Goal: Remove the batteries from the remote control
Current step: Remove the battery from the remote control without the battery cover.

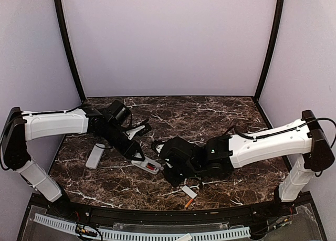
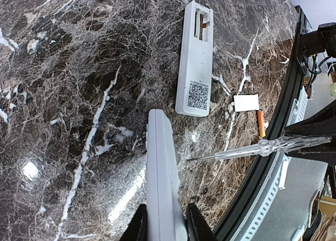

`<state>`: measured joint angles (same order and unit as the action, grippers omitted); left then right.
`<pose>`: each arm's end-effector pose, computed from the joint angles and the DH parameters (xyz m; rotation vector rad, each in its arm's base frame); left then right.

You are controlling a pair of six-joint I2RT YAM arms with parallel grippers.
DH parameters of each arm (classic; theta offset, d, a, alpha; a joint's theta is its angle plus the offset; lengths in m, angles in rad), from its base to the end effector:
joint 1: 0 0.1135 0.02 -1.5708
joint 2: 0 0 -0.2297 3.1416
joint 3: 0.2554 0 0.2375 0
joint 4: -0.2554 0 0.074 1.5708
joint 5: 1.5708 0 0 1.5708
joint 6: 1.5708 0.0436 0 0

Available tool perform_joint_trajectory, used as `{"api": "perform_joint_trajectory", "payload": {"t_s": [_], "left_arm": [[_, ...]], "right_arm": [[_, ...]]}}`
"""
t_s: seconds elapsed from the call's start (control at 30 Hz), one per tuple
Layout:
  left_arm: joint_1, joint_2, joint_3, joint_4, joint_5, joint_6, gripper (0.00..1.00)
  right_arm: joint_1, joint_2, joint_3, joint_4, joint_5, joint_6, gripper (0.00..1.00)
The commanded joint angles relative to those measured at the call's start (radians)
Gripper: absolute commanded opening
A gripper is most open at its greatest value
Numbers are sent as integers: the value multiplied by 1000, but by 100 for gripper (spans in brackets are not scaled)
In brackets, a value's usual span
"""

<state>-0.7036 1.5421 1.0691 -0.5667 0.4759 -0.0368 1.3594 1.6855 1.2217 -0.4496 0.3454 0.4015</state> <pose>0.2177 -0.2109 0.1946 1.0464 2.4800 -0.8716 0.0877 0.3381 0.2015 -0.9961 2.2334 0.3708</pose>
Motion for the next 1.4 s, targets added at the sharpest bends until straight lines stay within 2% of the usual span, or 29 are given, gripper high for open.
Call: {"api": "perform_joint_trajectory", "payload": {"t_s": [0.0, 0.77, 1.1, 1.27, 1.37], "left_arm": [[9, 12, 25, -40, 22, 14, 0], [15, 21, 28, -39, 54, 21, 0], [16, 27, 30, -37, 72, 20, 0], [16, 23, 31, -36, 66, 21, 0], [19, 18, 29, -34, 25, 20, 0]], "right_arm": [[12, 27, 38, 23, 40, -34, 0], [34, 141, 113, 14, 187, -81, 0], [80, 218, 139, 77, 341, -103, 0], [87, 218, 112, 153, 354, -122, 0], [89, 175, 58, 230, 294, -166, 0]]}}
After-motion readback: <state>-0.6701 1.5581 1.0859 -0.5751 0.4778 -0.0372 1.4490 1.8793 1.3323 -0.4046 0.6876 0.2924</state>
